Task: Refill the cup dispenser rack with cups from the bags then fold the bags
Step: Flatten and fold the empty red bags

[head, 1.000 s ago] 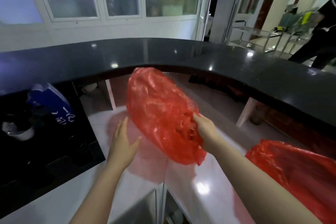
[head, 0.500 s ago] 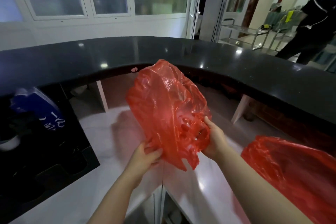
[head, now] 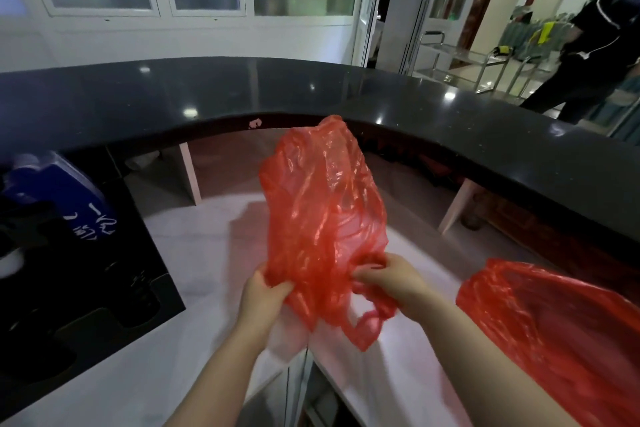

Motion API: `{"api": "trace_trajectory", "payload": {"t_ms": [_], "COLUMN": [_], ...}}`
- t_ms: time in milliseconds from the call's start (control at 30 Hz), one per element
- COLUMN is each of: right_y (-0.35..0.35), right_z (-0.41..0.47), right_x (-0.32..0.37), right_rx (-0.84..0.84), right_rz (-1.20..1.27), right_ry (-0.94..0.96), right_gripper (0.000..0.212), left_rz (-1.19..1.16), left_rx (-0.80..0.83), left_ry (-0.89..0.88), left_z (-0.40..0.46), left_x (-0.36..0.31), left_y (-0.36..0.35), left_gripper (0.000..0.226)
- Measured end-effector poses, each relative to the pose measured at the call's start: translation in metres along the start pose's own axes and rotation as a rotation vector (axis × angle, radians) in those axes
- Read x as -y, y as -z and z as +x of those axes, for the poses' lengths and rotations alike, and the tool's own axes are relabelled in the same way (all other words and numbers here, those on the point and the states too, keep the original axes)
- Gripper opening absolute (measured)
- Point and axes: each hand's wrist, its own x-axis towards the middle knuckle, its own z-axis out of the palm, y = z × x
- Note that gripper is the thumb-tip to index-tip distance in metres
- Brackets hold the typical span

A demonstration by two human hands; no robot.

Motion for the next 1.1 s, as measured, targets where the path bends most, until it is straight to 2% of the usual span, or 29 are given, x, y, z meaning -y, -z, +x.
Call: {"api": "trace_trajectory", "payload": {"t_ms": [100, 200, 300, 367, 433, 533, 600, 667, 733, 800, 867, 967, 1100], "right_y": [0.018, 0.045, 0.059, 0.056, 0.045, 0.026, 0.017, 0.012, 0.012, 0.014, 0.015, 0.018, 0.021], "right_z": [0.001, 0.007, 0.008, 0.006, -0.001, -0.018, -0.029, -0.037, -0.041, -0.042, -0.039, -0.034, -0.025], "right_x": [-0.003, 0.004, 0.016, 0.021, 0.021, 0.013, 0.000, -0.018, -0.036, -0.051, -0.061, -0.074, -0.088], "right_rx": [-0.179, -0.347, -0.365, -0.409, -0.525, -0.710, -0.761, -0.795, -0.775, -0.692, -0.618, -0.537, -0.447], "right_rz": [-0.209, -0.379, -0.518, -0.576, -0.598, -0.695, -0.731, -0.752, -0.736, -0.686, -0.640, -0.533, -0.506], "right_ry": [-0.037, 0.027, 0.081, 0.160, 0.312, 0.673, 0.816, 0.864, 0.873, 0.829, 0.741, 0.609, 0.496], "right_gripper": [0.019, 0.021, 0.041, 0.065, 0.072, 0.056, 0.041, 0.030, 0.024, 0.025, 0.027, 0.019, 0.017], "left_rz": [-0.029, -0.119, -0.257, -0.194, -0.099, -0.044, 0.003, 0.080, 0.150, 0.180, 0.166, 0.195, 0.174], "left_rx": [-0.161, -0.277, -0.271, -0.270, -0.238, -0.121, -0.053, 0.025, 0.070, 0.067, 0.031, -0.077, -0.171], "left_ry": [0.035, 0.004, -0.044, -0.096, -0.173, -0.256, -0.311, -0.329, -0.300, -0.274, -0.248, -0.240, -0.222], "left_z": [0.011, 0.017, 0.013, 0.008, -0.003, -0.026, -0.038, -0.050, -0.059, -0.066, -0.070, -0.072, -0.067], "left_x": [0.007, 0.008, 0.004, 0.003, 0.002, 0.001, 0.004, 0.008, 0.014, 0.022, 0.027, 0.028, 0.032], "left_y": [0.034, 0.063, 0.071, 0.069, 0.066, 0.062, 0.063, 0.067, 0.070, 0.070, 0.068, 0.065, 0.063], "left_gripper": [0.026, 0.025, 0.034, 0.049, 0.068, 0.105, 0.108, 0.115, 0.123, 0.121, 0.107, 0.073, 0.061]}}
